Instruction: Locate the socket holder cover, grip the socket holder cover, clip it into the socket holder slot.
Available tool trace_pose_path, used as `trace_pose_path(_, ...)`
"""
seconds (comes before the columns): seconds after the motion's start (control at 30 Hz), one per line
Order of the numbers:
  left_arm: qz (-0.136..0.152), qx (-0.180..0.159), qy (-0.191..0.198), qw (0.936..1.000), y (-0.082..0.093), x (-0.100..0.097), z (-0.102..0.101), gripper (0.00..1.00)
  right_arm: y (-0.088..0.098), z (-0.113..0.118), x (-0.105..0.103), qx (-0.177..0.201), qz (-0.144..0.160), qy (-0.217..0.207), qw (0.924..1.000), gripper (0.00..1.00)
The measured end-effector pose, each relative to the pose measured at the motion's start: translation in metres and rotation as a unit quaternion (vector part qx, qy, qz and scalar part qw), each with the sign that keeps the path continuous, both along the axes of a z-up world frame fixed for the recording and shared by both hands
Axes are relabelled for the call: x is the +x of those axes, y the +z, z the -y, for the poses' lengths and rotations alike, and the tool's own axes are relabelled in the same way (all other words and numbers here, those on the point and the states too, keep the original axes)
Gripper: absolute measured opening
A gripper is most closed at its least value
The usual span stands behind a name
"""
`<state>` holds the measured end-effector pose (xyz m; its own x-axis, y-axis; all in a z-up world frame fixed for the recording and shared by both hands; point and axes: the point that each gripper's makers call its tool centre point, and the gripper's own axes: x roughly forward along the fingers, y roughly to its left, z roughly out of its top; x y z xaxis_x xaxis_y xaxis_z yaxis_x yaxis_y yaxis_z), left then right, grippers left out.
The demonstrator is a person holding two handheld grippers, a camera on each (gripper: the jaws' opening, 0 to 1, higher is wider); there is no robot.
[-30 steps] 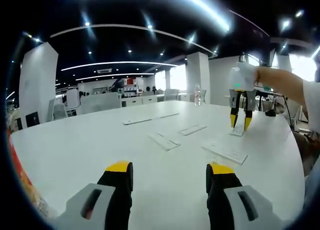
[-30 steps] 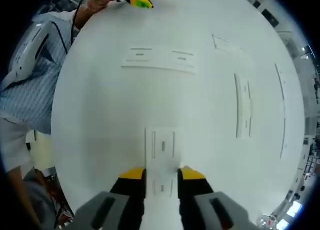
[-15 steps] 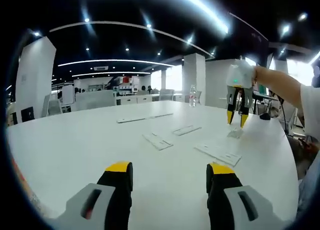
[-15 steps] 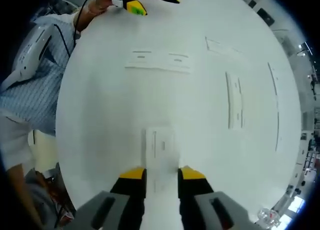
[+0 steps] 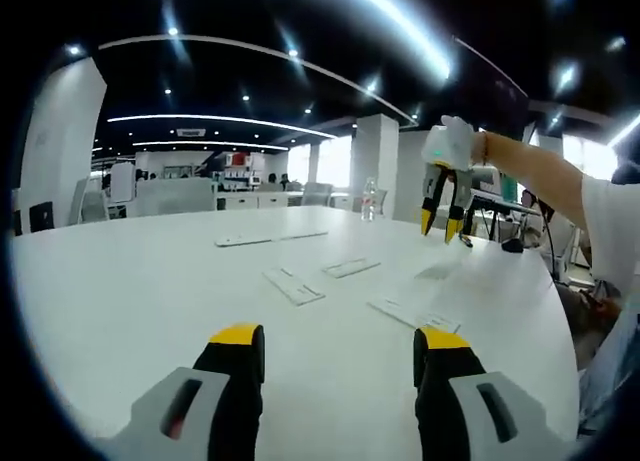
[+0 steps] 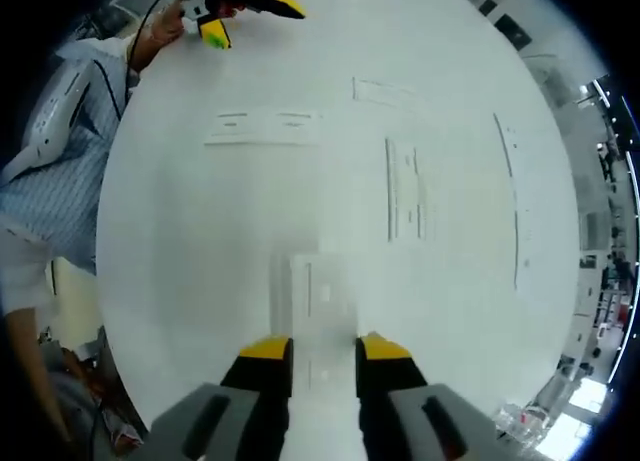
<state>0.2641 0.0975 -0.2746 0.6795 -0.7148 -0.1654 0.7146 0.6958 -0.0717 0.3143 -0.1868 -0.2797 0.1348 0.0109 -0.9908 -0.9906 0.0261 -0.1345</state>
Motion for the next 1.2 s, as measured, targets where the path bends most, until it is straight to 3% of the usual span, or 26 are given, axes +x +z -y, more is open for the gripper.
trace_pose_path(0.17,0.004,-0.012,-0.013,0.9998,0.004,-0.004,0.005,0.64,-0.004,0.002,0.020,-0.002,0.012,-0.002,0.9999,0.26)
trace_pose_path(0.4,0.020,-0.016,-0.019,0.9995,0.008,-0.006,0.007,0.64,-0.017,-0.004,0.047,0.003,0.010,-0.008,0.9999,0.26)
trace_pose_path(0.57,0.014,-0.013,-0.021,0.9996,0.004,-0.006,0.009,0.65,-0.031,-0.002,0.063,-0.001,0.000,-0.013,0.9999,0.26)
trace_pose_path(1.03,0.030,-0.018,-0.025,0.9991,0.006,-0.009,0.011,0.62,-0.055,-0.006,0.073,-0.007,-0.016,-0.007,0.9998,0.26)
trace_pose_path(1.2,0.022,-0.009,-0.025,0.9994,0.001,-0.008,0.013,0.62,-0.058,-0.007,0.075,-0.003,-0.019,-0.005,0.9998,0.26)
